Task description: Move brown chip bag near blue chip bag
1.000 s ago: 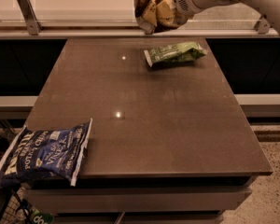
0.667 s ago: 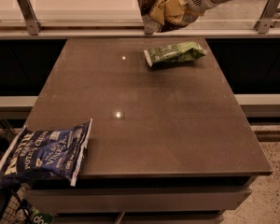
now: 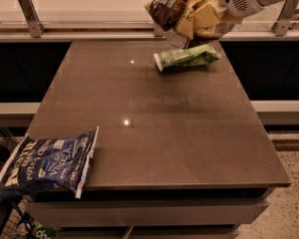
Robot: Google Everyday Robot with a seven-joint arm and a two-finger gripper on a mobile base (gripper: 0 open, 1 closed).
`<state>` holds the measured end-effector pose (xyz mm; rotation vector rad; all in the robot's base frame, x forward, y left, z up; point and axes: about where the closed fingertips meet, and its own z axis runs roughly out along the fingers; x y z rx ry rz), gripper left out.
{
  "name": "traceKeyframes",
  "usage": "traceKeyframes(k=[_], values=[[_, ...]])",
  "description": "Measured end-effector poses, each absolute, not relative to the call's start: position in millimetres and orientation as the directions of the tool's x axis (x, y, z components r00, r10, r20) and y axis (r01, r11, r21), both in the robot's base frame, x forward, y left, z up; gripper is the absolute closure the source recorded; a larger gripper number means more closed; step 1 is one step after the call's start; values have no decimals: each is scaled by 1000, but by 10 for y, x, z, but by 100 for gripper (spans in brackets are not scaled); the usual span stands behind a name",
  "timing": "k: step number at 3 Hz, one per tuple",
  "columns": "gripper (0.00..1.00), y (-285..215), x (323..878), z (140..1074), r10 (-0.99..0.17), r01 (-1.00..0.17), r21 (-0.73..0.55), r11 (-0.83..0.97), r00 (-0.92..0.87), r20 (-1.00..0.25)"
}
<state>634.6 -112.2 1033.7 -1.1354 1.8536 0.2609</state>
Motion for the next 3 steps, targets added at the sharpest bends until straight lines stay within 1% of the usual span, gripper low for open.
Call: traceKeyframes(k=[1,2,3], values=[[100,-1209,5920,10274,-629,-821,-257,510,-153,-762],[100,-1192,5509,10199,-651,-837,-266,479,-135,-747],[100,-1047,5017,9979,-670,-850,-274,449,-117,-733]])
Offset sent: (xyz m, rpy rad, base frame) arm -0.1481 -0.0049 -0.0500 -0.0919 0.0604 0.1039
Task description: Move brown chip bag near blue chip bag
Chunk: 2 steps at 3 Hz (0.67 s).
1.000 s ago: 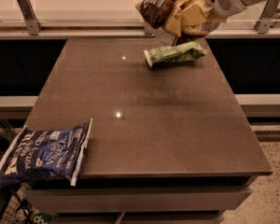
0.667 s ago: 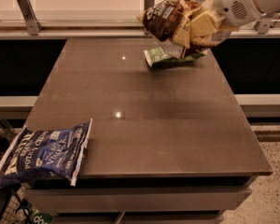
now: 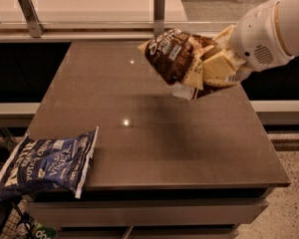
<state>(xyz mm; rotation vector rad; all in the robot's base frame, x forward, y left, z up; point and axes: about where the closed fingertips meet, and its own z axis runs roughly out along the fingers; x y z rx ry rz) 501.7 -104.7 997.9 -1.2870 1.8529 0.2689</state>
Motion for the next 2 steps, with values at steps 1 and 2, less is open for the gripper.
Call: traceKeyframes(k=[1,2], values=[[100,-874,4566,9765,-678,-847,-285,449,-115,-726],[100,-813,4259,9545,-669,-831,-290,475,-127,-732]])
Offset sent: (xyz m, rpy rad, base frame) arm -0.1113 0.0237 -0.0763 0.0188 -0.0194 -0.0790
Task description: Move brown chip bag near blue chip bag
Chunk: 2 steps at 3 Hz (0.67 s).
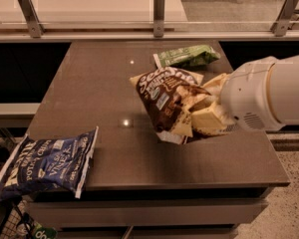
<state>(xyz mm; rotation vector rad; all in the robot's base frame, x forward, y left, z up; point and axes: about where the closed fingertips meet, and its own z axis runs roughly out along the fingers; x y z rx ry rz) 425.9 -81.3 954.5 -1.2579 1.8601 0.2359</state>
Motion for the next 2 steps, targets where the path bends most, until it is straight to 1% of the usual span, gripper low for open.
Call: traceKeyframes(k=[1,2], values=[[81,-837,4220,9501,-668,-830,-281,481,-139,-732],[58,-817,4203,9535,-672,-828,-290,479,-134,-729]])
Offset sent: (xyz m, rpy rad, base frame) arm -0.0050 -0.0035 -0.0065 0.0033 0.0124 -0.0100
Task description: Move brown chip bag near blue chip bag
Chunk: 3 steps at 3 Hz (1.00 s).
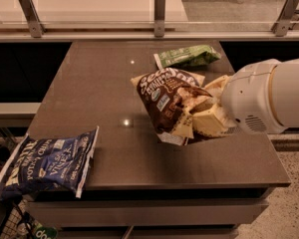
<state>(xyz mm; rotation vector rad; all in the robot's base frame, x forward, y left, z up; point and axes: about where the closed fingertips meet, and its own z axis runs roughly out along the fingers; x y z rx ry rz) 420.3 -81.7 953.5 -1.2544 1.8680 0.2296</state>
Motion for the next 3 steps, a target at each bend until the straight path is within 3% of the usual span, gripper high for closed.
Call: traceKeyframes(k=[2,3], values=[[12,-768,4176,9623,-682,-824,-310,474,-120,-722],[0,-742,4163,9667,-686,-822,-321,471,-113,-718]])
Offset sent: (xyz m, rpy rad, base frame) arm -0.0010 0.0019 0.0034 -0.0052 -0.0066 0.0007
